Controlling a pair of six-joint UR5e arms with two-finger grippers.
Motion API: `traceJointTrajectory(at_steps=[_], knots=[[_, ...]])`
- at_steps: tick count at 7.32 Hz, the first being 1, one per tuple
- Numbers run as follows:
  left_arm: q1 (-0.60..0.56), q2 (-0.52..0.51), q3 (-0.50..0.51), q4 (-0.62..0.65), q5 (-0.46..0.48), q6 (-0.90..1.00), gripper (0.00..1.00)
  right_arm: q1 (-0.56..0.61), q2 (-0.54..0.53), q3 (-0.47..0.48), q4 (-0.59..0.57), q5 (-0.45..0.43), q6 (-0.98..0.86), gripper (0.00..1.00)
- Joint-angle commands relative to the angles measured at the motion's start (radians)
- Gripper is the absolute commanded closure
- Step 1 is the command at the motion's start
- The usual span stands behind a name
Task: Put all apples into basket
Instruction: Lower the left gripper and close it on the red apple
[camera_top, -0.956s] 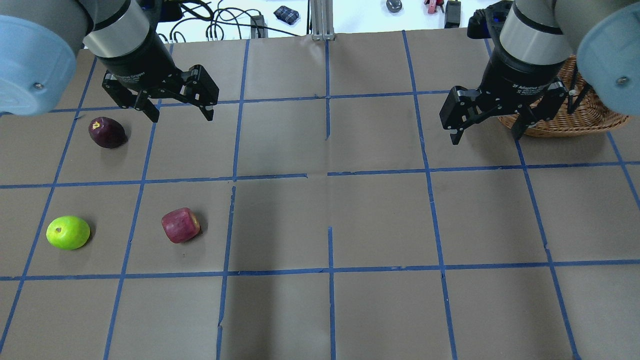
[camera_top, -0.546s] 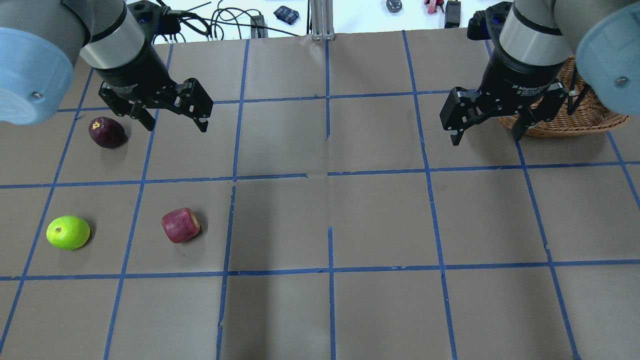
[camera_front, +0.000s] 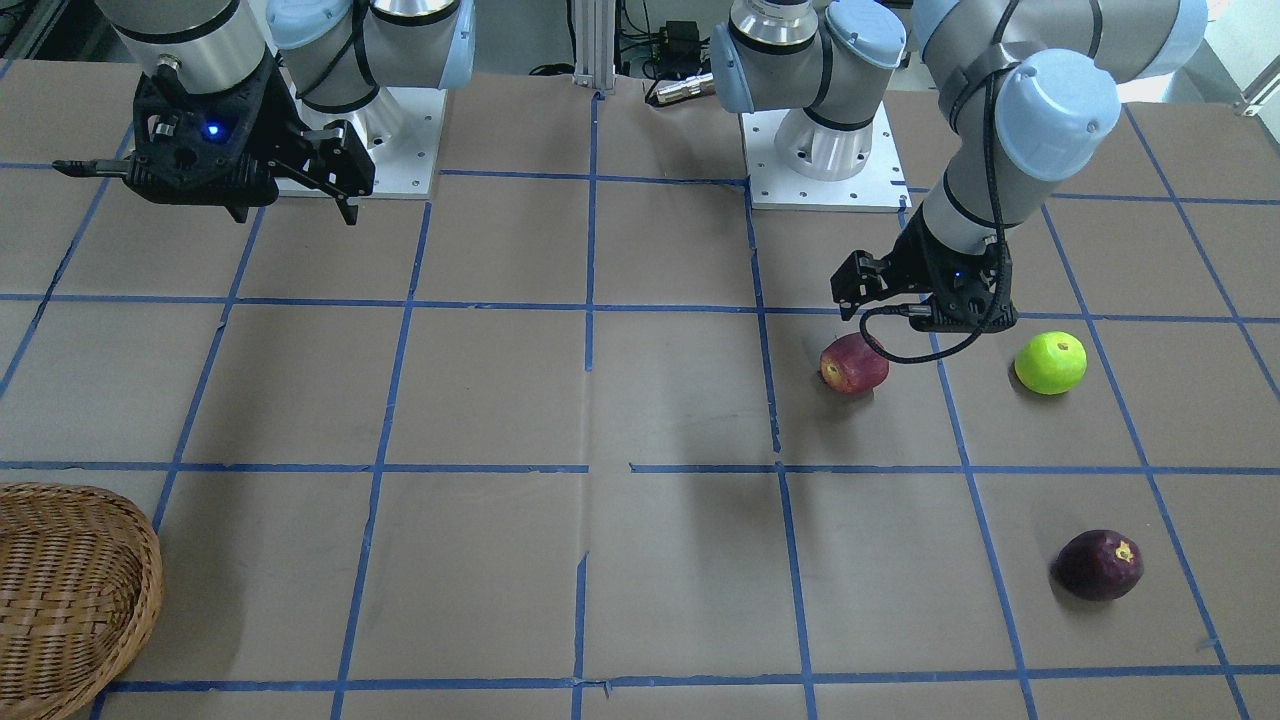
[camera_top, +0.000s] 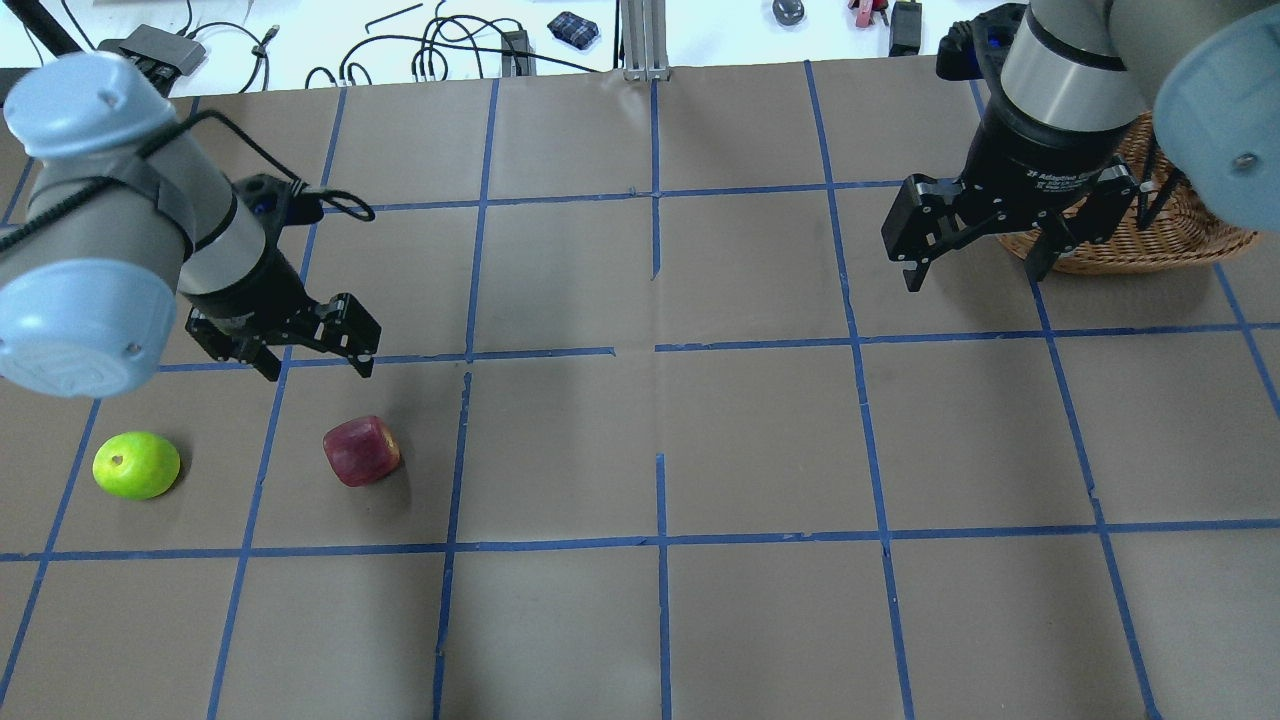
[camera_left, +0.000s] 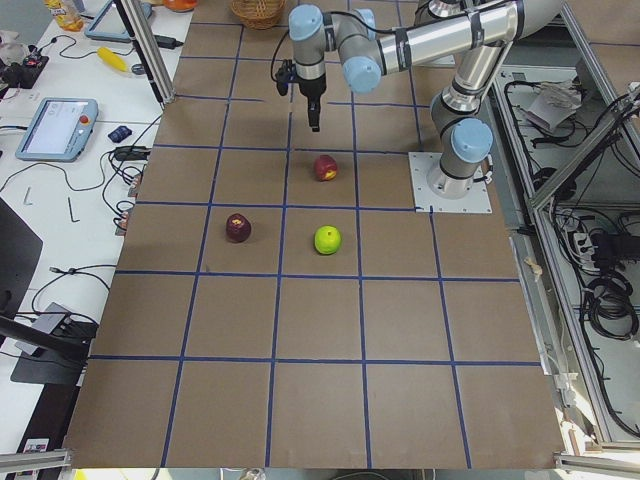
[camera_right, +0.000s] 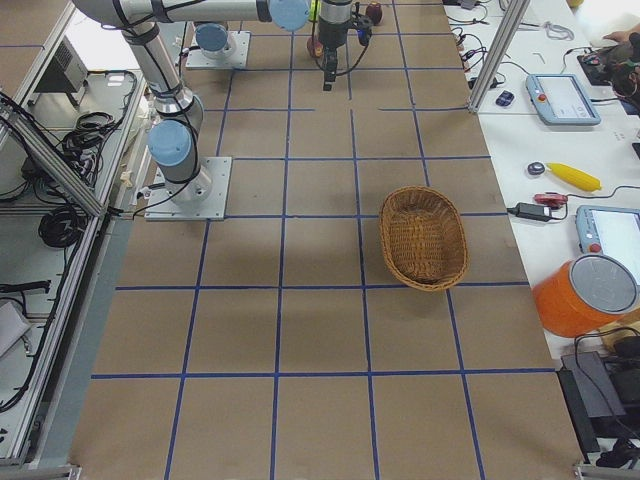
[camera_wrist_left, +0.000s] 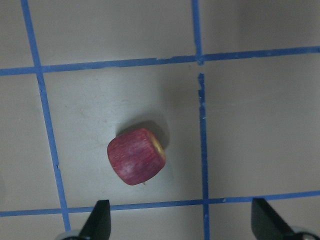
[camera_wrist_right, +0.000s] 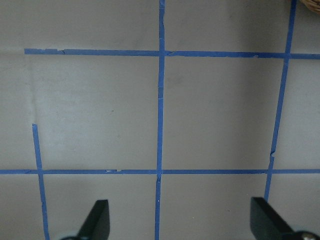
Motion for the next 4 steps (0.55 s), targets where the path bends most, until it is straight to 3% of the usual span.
traceJointTrajectory(at_steps=[1,3,4], knots=[[0.094,-0.051,-0.199,0.26,-0.007,-0.136,0.0,0.0,0.0,0.001,-0.002,0.0,-0.001,0.0],[0.09,-0.091,-0.218,0.329,-0.014,-0.226,0.0,0.0,0.0,-0.001,-0.002,0.0,-0.001,0.0],[0.091,-0.124,-0.23,0.376,-0.063,-0.231,0.0,0.0,0.0,-0.001,-0.002,0.0,0.0,0.0]])
